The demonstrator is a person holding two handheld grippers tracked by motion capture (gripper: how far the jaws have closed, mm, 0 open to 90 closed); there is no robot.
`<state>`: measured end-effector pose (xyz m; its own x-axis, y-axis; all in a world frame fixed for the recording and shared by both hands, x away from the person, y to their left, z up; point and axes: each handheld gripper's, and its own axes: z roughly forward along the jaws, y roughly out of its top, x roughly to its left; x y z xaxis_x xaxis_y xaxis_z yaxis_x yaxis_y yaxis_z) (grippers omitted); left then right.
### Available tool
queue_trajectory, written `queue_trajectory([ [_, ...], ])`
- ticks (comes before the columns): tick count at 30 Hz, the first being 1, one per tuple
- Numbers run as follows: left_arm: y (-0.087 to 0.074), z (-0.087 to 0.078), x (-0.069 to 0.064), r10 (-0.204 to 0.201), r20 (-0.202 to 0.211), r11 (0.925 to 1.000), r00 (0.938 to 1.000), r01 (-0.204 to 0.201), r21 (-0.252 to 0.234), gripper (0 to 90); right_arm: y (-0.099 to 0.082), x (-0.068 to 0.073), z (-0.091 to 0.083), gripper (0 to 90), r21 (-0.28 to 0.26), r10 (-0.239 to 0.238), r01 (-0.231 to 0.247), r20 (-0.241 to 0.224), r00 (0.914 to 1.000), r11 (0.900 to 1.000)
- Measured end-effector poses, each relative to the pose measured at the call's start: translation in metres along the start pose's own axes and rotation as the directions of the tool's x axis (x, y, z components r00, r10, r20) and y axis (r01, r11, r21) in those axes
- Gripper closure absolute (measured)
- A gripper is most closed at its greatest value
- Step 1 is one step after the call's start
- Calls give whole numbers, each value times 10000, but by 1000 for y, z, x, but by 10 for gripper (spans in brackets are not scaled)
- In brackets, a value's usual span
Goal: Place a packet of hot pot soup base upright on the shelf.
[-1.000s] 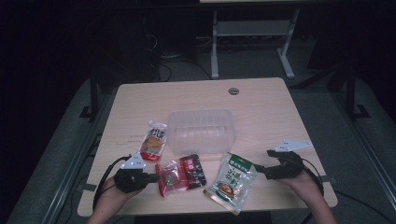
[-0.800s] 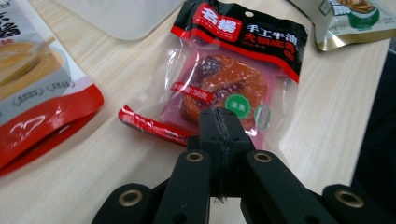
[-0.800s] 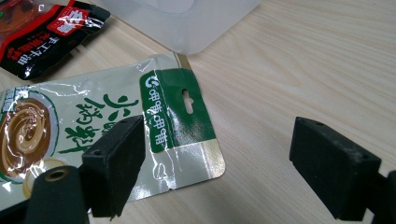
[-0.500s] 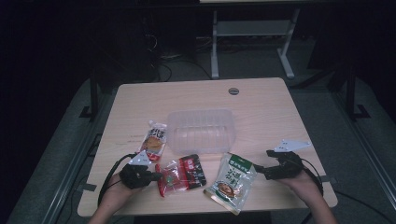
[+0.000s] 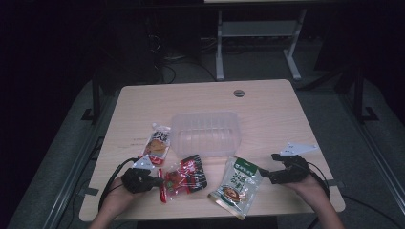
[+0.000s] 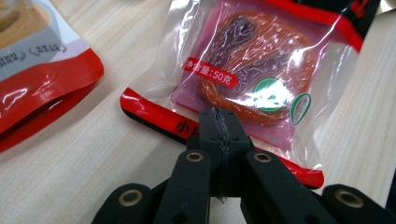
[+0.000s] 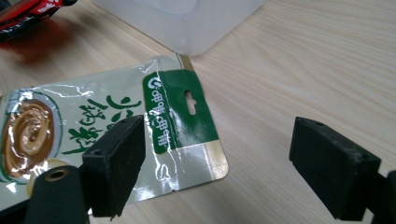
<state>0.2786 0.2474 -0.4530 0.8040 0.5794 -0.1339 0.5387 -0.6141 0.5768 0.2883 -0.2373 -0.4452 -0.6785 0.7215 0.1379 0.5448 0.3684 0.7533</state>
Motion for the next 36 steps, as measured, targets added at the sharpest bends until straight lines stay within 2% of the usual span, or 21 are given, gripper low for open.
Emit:
queue_trajectory([
  [2, -1, 0, 1, -121, 73, 9999, 9999, 122, -48, 896, 1, 2, 0, 180, -83, -10, 9, -131, 9999, 10000],
  [7, 1, -1, 1, -20, 25, 9999, 10000, 19, 99, 896, 7, 14, 1, 180, -127, -95, 87, -627, 9980, 9999],
  [12, 1, -1, 1, -20, 48, 9999, 10000, 20, 149, 896, 17, 32, 7, 164, -118, -552, 543, -989, 9936, 9985],
  [16, 2, 0, 1, -50, 49, 9999, 10000, 49, 160, 896, 24, 46, 12, 162, -73, -700, 697, -1509, 9861, 9975],
  [21, 2, 0, 1, -25, 17, 9999, 10000, 25, 163, 896, 31, 59, 23, 162, -77, -655, 653, -2119, 9751, 9978],
  [31, 2, -1, 1, 55, 2, 9996, 10000, -55, 277, 896, 47, 78, 42, 163, -180, -746, 724, -2610, 9624, 9972],
  [36, 3, -1, 1, 7, 11, 9996, 10000, -7, 266, 896, 55, 88, 54, 163, -71, -964, 984, -2788, 9555, 9951],
])
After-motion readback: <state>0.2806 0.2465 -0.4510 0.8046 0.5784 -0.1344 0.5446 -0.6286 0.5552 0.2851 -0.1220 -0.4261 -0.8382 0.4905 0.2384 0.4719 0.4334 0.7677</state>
